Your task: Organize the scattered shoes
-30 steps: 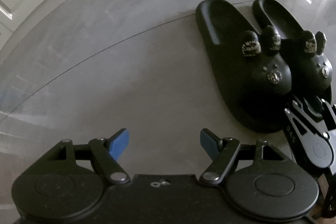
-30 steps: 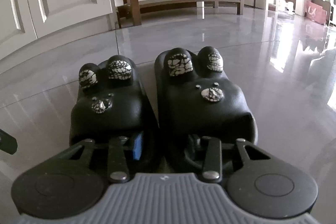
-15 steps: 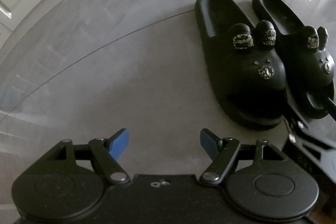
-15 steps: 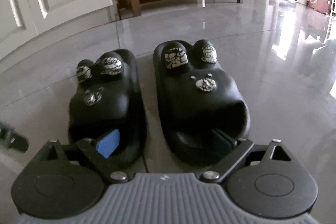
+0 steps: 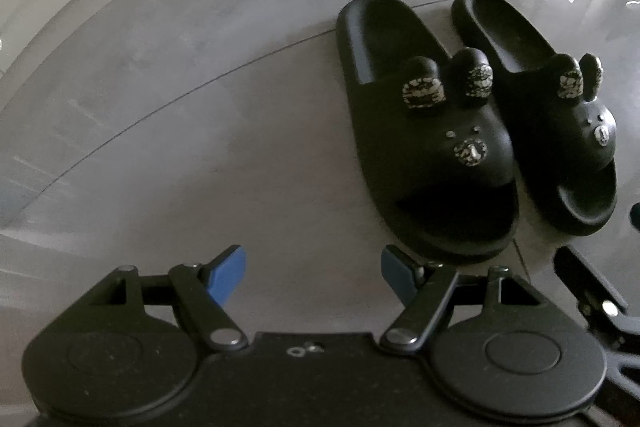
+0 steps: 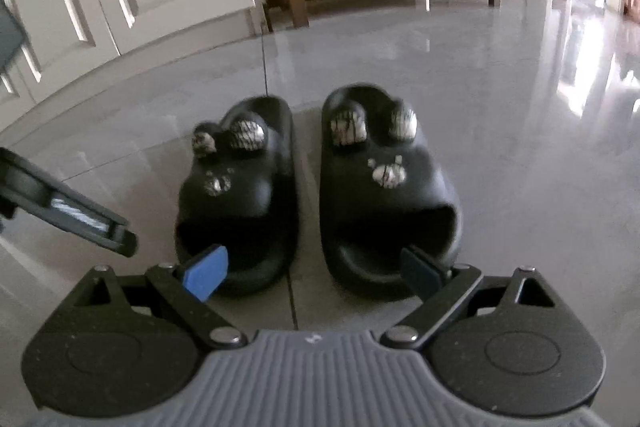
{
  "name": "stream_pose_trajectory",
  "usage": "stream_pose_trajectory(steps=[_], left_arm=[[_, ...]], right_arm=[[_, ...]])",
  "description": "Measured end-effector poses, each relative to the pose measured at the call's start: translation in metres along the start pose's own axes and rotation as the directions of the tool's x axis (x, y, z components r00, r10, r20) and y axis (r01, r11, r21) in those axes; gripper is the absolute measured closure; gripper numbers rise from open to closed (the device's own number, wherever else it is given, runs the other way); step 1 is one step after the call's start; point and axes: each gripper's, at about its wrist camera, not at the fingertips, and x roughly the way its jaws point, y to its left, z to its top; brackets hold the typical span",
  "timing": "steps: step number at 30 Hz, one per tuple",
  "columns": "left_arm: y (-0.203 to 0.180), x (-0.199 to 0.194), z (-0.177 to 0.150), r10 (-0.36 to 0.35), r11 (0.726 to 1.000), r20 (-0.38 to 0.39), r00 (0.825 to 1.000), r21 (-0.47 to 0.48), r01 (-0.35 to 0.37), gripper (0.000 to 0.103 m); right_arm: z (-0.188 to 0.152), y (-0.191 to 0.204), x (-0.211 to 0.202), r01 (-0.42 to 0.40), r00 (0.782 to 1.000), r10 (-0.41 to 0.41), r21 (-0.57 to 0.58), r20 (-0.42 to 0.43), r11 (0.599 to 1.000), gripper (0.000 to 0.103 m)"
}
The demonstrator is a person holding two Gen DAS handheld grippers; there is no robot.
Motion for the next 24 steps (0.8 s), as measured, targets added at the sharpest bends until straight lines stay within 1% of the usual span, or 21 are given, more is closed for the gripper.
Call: stream_pose_trajectory(steps=[3, 5, 7, 9, 12, 13, 16, 18, 20, 22, 24], left_arm=[[0.0, 0.002, 0.002, 0.001, 1.0, 0.012, 1.0, 0.008, -0.001, 0.028], [0.003, 0.003, 0.005, 0.009, 1.0, 0.02, 1.0, 0.003, -0.01, 0.028], [0.008, 0.002, 0.009, -0.012, 0.999, 0.019, 1.0, -0.031, 0.013, 0.028], [0.015, 0.001, 0.014, -0.053, 0.996, 0.007, 0.999, -0.067, 0.054, 0.028], [0.02, 0.001, 0.022, -0.097, 0.993, -0.018, 0.995, -0.071, 0.095, 0.028], [0.022, 0.0, 0.026, -0.107, 0.992, -0.022, 0.994, -0.072, 0.105, 0.028], [0.029, -0.003, 0.036, -0.112, 0.989, 0.0, 0.994, -0.098, 0.112, 0.028], [0.031, -0.002, 0.042, -0.113, 0.988, 0.007, 0.994, -0.106, 0.113, 0.028], [0.031, 0.001, 0.049, -0.115, 0.987, 0.014, 0.993, -0.113, 0.116, 0.028], [0.029, 0.004, 0.051, -0.118, 0.986, 0.018, 0.993, -0.118, 0.119, 0.028], [0.028, 0.006, 0.053, -0.116, 0.986, 0.02, 0.993, -0.12, 0.118, 0.028]], right_arm=[[0.006, 0.001, -0.007, 0.037, 0.998, -0.034, -0.062, 0.047, 0.997, 0.008], [0.012, -0.008, -0.008, 0.065, 0.997, -0.063, -0.066, 0.035, 0.996, 0.008], [0.021, -0.019, -0.012, 0.077, 0.997, -0.076, -0.055, 0.019, 0.996, 0.008], [0.033, -0.027, -0.02, 0.077, 0.997, -0.077, -0.042, 0.008, 0.996, 0.008], [0.057, -0.037, -0.032, 0.051, 0.998, -0.052, -0.038, -0.035, 0.998, 0.008], [0.073, -0.041, -0.039, 0.021, 0.997, -0.024, -0.049, -0.068, 0.999, 0.008], [0.099, -0.046, -0.045, -0.031, 0.992, 0.02, -0.085, -0.126, 0.996, 0.007], [0.125, -0.051, -0.046, -0.046, 0.987, 0.025, -0.128, -0.16, 0.991, 0.006], [0.132, -0.05, -0.043, -0.025, 0.987, -0.001, -0.157, -0.162, 0.987, 0.006], [0.138, -0.049, -0.032, 0.033, 0.987, -0.069, -0.24, -0.146, 0.97, 0.006], [0.138, -0.049, -0.023, 0.037, 0.989, -0.075, -0.274, -0.13, 0.961, 0.006]])
